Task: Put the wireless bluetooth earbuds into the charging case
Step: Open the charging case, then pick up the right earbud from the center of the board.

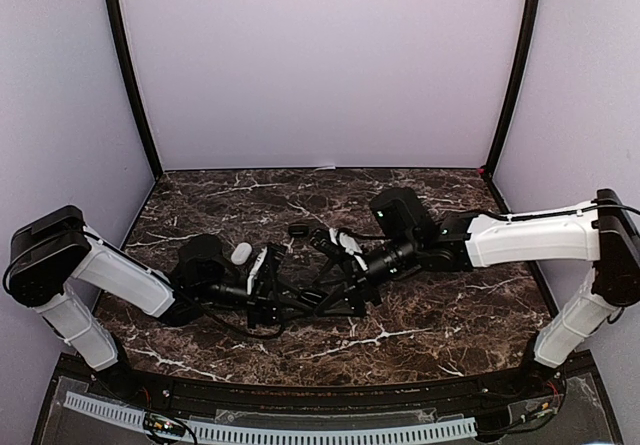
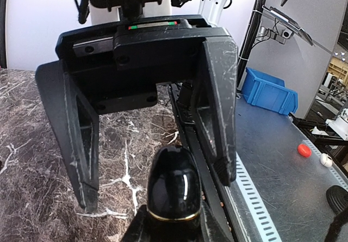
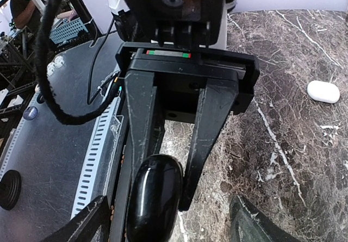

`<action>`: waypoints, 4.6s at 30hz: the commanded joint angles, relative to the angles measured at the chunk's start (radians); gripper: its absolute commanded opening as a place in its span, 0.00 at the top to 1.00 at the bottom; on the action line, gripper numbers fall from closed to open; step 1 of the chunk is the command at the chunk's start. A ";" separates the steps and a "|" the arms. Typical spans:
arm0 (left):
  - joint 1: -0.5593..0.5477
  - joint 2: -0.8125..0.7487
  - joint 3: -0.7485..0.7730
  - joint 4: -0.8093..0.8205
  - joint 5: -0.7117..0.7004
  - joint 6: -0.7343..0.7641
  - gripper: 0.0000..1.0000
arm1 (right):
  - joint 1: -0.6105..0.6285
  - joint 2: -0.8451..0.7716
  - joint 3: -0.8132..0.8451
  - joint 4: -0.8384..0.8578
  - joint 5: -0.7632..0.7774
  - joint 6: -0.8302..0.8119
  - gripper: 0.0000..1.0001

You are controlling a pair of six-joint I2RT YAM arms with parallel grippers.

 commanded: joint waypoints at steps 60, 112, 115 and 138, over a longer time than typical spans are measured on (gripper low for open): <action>-0.003 -0.002 0.021 -0.043 0.141 0.022 0.85 | -0.098 0.051 0.029 -0.002 -0.053 0.064 0.50; 0.103 -0.016 -0.115 0.078 -0.015 -0.082 0.86 | -0.234 0.018 -0.052 0.095 0.754 0.358 0.38; 0.118 -0.043 -0.137 0.065 -0.047 -0.074 0.86 | -0.245 0.102 0.005 0.056 0.784 0.352 0.44; 0.151 -0.091 -0.160 -0.019 -0.090 -0.057 0.86 | -0.311 0.483 0.392 -0.263 0.745 0.207 0.70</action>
